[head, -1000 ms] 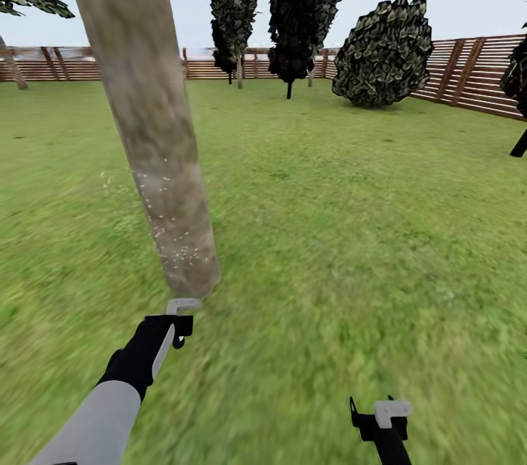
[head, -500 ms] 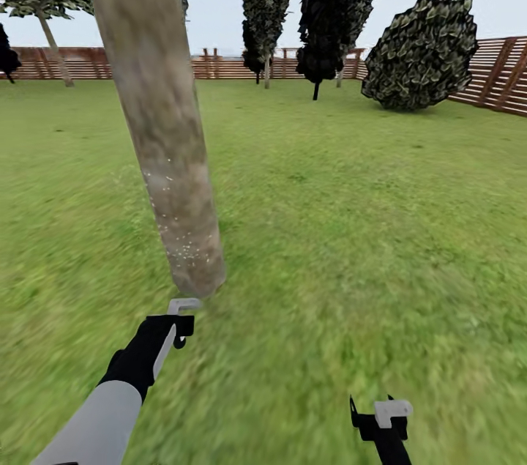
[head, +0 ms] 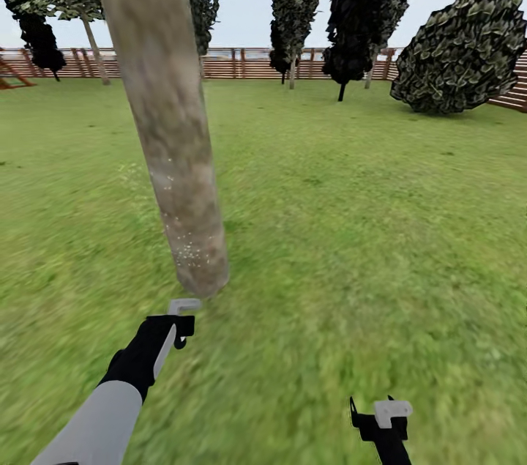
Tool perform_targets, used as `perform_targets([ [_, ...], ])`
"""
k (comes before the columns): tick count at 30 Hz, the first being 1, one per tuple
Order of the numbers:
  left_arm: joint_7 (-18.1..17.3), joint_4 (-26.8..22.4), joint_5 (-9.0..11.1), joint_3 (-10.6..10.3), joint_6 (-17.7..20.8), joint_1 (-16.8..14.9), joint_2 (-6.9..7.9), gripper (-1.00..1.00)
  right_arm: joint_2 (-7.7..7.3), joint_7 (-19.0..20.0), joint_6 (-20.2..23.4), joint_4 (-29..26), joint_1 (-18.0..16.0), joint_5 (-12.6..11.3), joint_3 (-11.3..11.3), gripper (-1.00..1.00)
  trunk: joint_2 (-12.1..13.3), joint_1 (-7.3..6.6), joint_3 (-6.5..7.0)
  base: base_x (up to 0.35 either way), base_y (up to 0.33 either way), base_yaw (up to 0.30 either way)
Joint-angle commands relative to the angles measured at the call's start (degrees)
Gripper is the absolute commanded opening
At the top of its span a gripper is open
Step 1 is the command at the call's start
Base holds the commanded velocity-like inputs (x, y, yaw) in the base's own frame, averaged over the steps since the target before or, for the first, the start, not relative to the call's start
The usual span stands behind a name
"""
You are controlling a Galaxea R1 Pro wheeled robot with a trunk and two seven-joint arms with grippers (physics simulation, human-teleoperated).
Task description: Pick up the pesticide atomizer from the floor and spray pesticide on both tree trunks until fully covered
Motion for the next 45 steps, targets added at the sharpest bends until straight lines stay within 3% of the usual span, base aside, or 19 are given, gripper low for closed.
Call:
perform_targets([
  [1,-0.03,0.0,-0.02,0.0,0.0,0.0,0.0,-1.0,0.0,-0.02,-0.01,0.0,0.0,-0.01,0.0,1.0,0.0,0.0,0.0,0.086,-0.274,0.007],
  [9,-0.03,-0.04,-0.05,0.0,-0.05,0.0,0.06,-1.0,0.0,-0.07,-0.06,0.0,-0.04,0.01,0.0,1.0,0.0,0.0,0.0,0.085,-0.274,0.068],
  [28,-0.03,0.0,0.0,-0.06,-0.09,0.0,-0.03,-1.0,0.0,-0.08,-0.05,0.0,-0.02,0.01,0.0,1.0,0.0,0.0,0.0,0.063,-0.276,0.269],
  [45,-0.03,0.0,0.03,0.12,-0.09,0.0,0.14,-1.0,0.0,-0.08,-0.07,0.0,0.0,0.01,0.0,1.0,0.0,0.0,0.0,0.0,-0.284,0.066],
])
